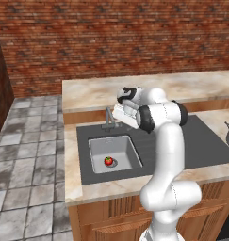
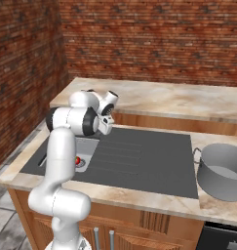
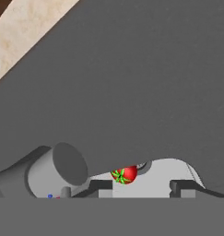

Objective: Dump the tomato from the pot into the sink. Then turn on the water and wash the tomato. Then turn off the water and put the tomato back in the pot.

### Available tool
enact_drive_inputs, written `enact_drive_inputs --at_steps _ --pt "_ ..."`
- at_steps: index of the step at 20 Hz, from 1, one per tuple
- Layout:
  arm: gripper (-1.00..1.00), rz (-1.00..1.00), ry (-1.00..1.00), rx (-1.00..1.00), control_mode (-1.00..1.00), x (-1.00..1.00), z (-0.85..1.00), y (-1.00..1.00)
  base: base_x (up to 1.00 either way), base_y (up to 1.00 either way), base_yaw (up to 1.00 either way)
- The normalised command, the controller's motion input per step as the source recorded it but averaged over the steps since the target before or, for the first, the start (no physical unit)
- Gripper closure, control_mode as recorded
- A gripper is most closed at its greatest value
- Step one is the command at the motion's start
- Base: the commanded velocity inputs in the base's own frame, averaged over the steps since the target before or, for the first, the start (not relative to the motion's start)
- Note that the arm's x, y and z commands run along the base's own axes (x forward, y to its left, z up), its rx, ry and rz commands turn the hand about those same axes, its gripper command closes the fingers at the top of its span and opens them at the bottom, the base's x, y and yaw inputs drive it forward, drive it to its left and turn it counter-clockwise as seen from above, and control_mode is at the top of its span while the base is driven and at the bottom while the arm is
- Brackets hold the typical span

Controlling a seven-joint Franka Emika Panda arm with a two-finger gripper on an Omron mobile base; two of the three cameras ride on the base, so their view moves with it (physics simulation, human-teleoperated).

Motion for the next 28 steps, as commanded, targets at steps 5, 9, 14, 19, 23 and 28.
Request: enact_drive_inputs --at_steps 5,9,14,19,23,28 --pt "-1.0 0.0 0.05 0.04 -1.0 0.0 0.02 0.96 0.0 0.0 0.0" --pt "-1.0 0.0 0.05 0.03 -1.0 0.0 0.0 1.0 0.0 0.0 0.0" --pt "-1.0 -0.01 0.01 0.01 -1.0 -0.02 0.34 0.39 0.0 0.0 0.0" --pt "-1.0 -0.04 -0.04 0.0 -1.0 -0.64 0.81 -0.21 0.0 0.0 0.0" --pt "-1.0 -0.01 -0.07 0.0 -1.0 -0.98 0.61 -0.05 0.0 0.0 0.0" --pt "-1.0 0.0 -0.07 0.0 -1.0 -1.0 0.2 0.0 0.0 0.0 0.0"
